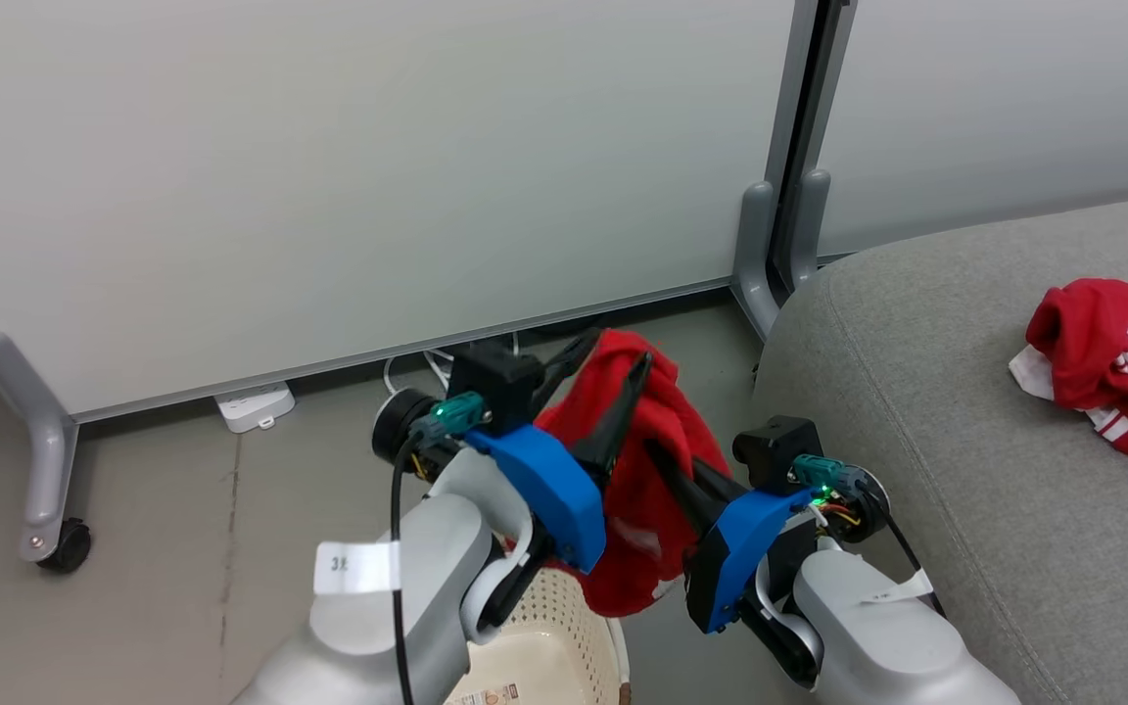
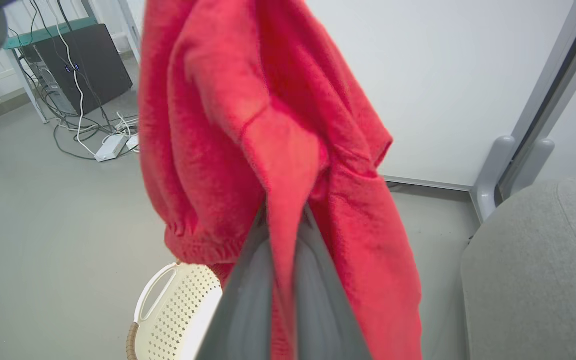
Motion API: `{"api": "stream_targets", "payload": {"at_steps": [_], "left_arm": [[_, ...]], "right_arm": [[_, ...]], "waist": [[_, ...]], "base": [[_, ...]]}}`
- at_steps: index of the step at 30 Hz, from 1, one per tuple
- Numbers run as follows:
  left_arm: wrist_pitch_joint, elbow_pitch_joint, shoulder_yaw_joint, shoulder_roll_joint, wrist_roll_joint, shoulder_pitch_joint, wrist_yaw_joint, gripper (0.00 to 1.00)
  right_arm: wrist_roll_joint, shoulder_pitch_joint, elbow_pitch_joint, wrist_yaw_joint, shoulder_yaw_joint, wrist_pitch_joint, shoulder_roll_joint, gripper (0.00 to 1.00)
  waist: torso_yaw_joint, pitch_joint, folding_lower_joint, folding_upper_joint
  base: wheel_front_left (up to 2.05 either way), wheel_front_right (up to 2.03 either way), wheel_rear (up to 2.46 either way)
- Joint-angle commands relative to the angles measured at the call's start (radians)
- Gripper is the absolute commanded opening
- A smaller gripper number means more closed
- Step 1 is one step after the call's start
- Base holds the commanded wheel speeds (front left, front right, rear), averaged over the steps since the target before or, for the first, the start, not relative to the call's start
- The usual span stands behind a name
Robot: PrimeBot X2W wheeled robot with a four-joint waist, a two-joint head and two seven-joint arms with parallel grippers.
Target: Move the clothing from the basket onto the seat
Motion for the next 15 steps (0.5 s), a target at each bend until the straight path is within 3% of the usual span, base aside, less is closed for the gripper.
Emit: {"api": "stream_targets", "payload": {"at_steps": [1,9,15], "left_arm": [[-0.018,0.001,0.005,0.012,-0.002,0.025,0.007,1.00],[-0.118,-0.013,0.061,0.077,0.023,0.210,0.032,1.00],[-0.121,-0.146,0.210,0.111,0.126,0.367,0.050,1.00]], "right_arm": [[0.001,-0.021,-0.006,0.000,0.003,-0.009,-0.002,0.00],[-0.002,-0.028,-0.015,0.000,0.000,-0.020,-0.002,0.00],[-0.023,-0.026,-0.013,0.000,-0.028,-0.023,-0.002,0.00]], "waist": [[-0.004,0.002,0.0000,0.0000],[-0.015,0.013,0.0000,0.0000],[0.001,0.019,0.0000,0.0000]], "base": [[0.00,0.00,0.00],[0.00,0.00,0.00],[0.00,0.00,0.00]]}}
